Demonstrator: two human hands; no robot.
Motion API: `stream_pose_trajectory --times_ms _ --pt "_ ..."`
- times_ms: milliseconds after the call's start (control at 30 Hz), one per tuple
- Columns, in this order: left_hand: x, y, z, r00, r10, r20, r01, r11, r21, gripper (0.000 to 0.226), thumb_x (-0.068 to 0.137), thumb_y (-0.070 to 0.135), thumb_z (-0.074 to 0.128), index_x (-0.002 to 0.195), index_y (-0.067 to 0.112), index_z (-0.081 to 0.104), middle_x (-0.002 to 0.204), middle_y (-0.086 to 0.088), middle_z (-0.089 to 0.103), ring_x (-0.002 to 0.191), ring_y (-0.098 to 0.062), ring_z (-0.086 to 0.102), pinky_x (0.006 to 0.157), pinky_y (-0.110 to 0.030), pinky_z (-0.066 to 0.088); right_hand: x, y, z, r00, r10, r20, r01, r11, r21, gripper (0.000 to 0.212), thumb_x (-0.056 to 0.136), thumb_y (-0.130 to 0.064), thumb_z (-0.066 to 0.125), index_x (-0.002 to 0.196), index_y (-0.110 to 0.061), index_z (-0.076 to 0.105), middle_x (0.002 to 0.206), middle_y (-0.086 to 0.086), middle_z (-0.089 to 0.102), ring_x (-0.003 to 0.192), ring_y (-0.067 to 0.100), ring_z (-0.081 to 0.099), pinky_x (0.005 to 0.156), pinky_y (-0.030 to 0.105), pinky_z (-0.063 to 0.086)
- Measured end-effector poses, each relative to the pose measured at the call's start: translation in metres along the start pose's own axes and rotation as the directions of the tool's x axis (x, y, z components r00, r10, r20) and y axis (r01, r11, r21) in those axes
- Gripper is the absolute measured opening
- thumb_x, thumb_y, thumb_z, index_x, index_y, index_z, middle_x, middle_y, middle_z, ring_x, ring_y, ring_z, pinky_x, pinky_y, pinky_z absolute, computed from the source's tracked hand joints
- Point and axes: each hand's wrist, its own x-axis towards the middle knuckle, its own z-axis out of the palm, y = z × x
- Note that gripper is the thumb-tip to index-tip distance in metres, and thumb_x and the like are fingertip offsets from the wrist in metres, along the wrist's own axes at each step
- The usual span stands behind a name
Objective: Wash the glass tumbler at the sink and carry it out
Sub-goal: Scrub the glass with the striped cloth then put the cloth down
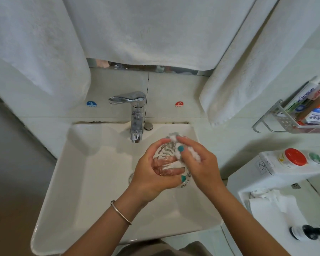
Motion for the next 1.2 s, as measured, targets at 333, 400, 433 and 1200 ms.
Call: stream_pose_trajectory --times_ms 333,400,433,1200 --pt "0.006 0.005 -0.004 0.998 0.015 -0.069 -0.017 0.999 -0.032 0.084 0.062 -0.024 0.075 0.125 0.026 0.054 0.098 0.011 0.074 0.090 -0.016 0.073 0.067 -0.027 0.058 -0.006 0.000 0.010 0.995 0.094 -0.029 -0.090 0.990 0.106 0.029 0.091 -0.029 0.057 0.116 -0.043 0.065 0.136 -0.005 0.058 0.124 0.013 0.056 0.093 0.028 0.055" --pt "0.011 0.003 -0.007 0.993 0.024 -0.113 -0.030 0.998 -0.046 0.084 0.060 -0.022 0.077 0.124 0.028 0.056 0.104 0.006 0.073 0.097 -0.018 0.071 0.070 -0.028 0.058 -0.009 -0.005 0.015 1.000 0.027 -0.010 -0.027 0.996 0.081 0.029 0.092 -0.030 0.057 0.120 -0.039 0.062 0.141 -0.010 0.052 0.130 0.008 0.049 0.099 0.020 0.048" --pt "0.012 0.002 -0.007 0.993 0.019 -0.119 -0.025 0.998 -0.051 0.084 0.060 -0.020 0.078 0.124 0.030 0.056 0.106 0.005 0.072 0.098 -0.019 0.070 0.072 -0.031 0.059 -0.009 -0.002 0.015 0.999 0.053 -0.002 -0.052 0.993 0.108 0.028 0.094 -0.028 0.057 0.120 -0.038 0.062 0.139 -0.010 0.054 0.128 0.007 0.051 0.097 0.021 0.050" --pt "0.033 0.007 -0.001 0.965 0.030 -0.259 -0.102 0.958 -0.270 0.079 0.069 -0.021 0.068 0.129 0.027 0.050 0.106 -0.006 0.071 0.101 -0.014 0.070 0.071 -0.028 0.059 -0.008 -0.015 0.040 0.945 0.318 -0.075 -0.269 0.889 0.372 0.038 0.092 -0.054 0.049 0.130 -0.058 0.046 0.143 -0.015 0.050 0.130 0.003 0.048 0.104 0.029 0.046"
